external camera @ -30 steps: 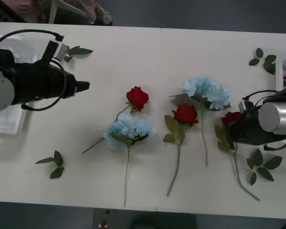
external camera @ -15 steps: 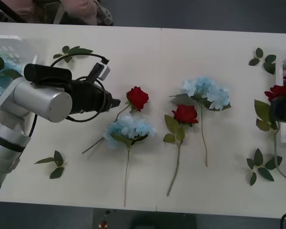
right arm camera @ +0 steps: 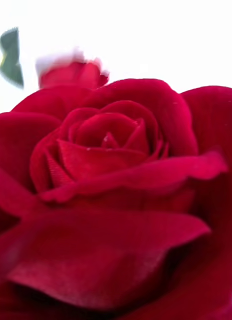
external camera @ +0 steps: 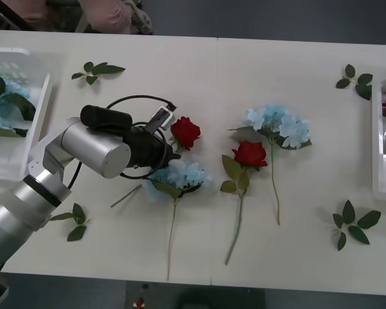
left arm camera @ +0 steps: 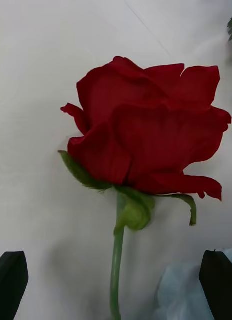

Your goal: Put the red flowers into the right box and the blue flowers into the left box

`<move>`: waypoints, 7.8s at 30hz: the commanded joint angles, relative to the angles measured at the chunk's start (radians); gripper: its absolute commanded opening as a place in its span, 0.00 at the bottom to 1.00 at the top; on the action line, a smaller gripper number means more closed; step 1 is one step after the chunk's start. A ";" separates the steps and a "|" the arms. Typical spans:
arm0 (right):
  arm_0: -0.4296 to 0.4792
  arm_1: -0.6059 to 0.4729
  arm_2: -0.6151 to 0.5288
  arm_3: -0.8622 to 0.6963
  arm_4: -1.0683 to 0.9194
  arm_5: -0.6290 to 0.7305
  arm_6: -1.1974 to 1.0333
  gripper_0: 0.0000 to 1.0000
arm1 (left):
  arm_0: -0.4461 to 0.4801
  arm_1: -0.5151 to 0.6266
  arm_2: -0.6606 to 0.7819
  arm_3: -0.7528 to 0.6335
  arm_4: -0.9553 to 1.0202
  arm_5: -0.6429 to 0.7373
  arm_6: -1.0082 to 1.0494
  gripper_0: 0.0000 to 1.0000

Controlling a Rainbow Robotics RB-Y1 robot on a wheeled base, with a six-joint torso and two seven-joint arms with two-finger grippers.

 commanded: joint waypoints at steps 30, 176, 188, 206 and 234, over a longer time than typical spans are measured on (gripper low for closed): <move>-0.177 -0.075 0.106 0.420 -0.016 -0.283 0.187 1.00 | -0.029 -0.016 -0.019 0.051 -0.042 -0.010 -0.027 0.00; -0.004 0.144 0.005 -0.176 -0.897 0.193 0.310 0.00 | 0.069 -0.006 0.111 -0.546 0.644 -0.499 0.116 1.00; 0.133 -0.080 -0.081 -0.176 -0.550 0.196 0.029 0.00 | 0.327 0.341 0.130 -0.816 0.882 -0.301 0.124 1.00; 0.103 -0.230 0.055 0.214 -0.326 -0.050 0.040 0.00 | 0.619 0.444 -0.005 -0.825 0.612 -0.247 0.142 1.00; 0.068 -0.049 -0.017 -0.073 -0.378 0.093 0.066 1.00 | 0.353 0.008 0.006 -0.409 0.010 0.216 0.248 1.00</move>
